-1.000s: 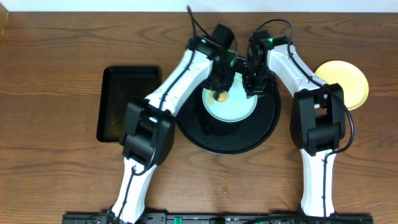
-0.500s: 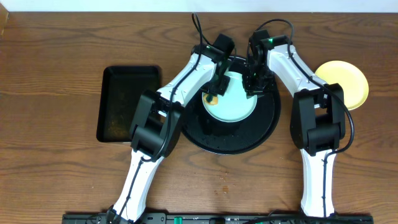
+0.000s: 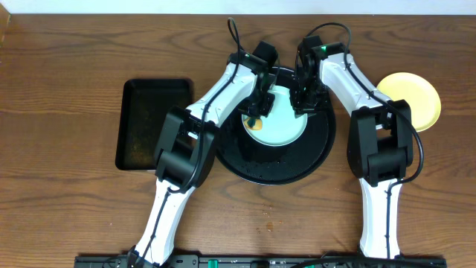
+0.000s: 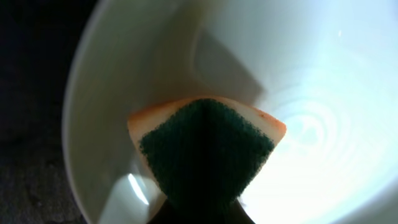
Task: Clean dirty plates on tray and stack at the side
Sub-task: 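Scrub the light-blue plate with the sponge while the right gripper holds it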
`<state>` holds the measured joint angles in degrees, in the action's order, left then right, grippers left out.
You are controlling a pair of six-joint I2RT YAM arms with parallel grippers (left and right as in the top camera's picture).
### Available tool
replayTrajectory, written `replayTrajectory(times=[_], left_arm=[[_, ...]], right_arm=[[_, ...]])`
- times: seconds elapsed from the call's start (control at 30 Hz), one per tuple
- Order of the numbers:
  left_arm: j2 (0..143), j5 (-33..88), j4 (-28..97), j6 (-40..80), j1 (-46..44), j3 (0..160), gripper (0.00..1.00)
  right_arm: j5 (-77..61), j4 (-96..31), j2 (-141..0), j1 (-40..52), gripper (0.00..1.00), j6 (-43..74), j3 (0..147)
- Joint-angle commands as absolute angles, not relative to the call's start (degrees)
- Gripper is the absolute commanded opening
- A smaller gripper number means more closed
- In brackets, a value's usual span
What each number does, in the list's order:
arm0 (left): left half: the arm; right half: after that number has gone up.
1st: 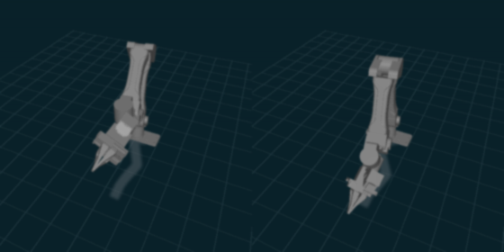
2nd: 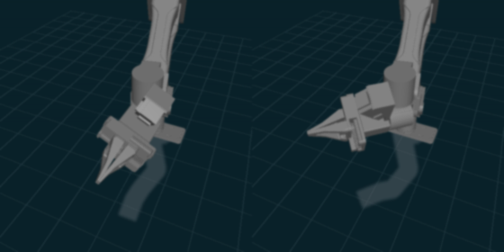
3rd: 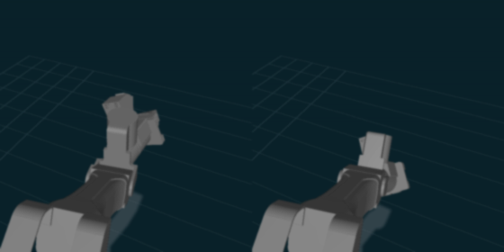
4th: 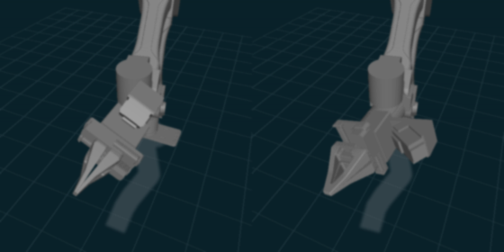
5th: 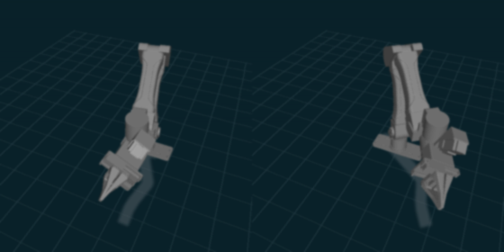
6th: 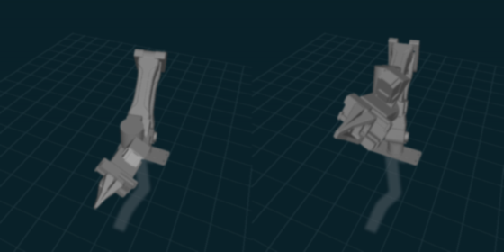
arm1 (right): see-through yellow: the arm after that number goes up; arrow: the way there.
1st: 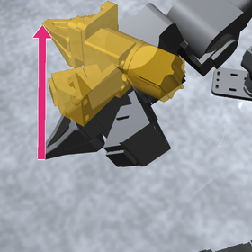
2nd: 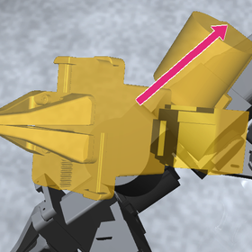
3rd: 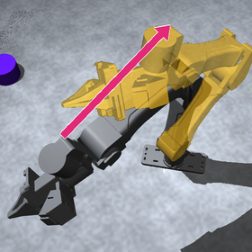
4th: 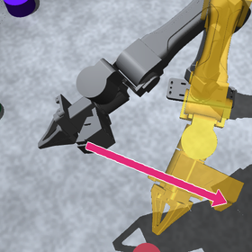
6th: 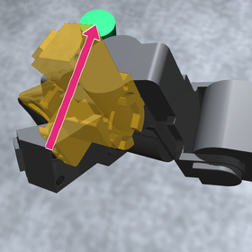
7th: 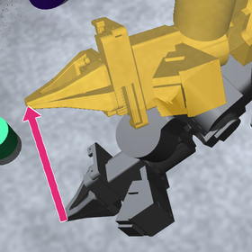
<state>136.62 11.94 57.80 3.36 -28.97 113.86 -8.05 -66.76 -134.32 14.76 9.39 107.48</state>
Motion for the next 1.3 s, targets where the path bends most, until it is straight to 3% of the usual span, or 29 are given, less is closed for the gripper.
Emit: replayTrajectory(times=[0.0,0.17,0.87,1.27], left_arm=[[132.2,18.0,57.5,4.8,-28.1,113.9,0.08],[132.3,24.9,56.5,5.0,-28.5,113.8,0.07],[133.0,25.0,48.3,7.8,-30.5,106.7,0.07],[133.0,14.6,48.5,7.8,-29.5,106.7,0.07]], right_arm=[[-7.5,-65.8,-136.8,15.5,0.3,8.5,105.9],[-7.5,-65.8,-136.8,15.5,0.3,8.5,105.9],[-7.5,-66.0,-136.8,15.5,0.3,8.5,105.9],[-7.5,-66.0,-136.8,15.5,0.3,8.5,105.9]])
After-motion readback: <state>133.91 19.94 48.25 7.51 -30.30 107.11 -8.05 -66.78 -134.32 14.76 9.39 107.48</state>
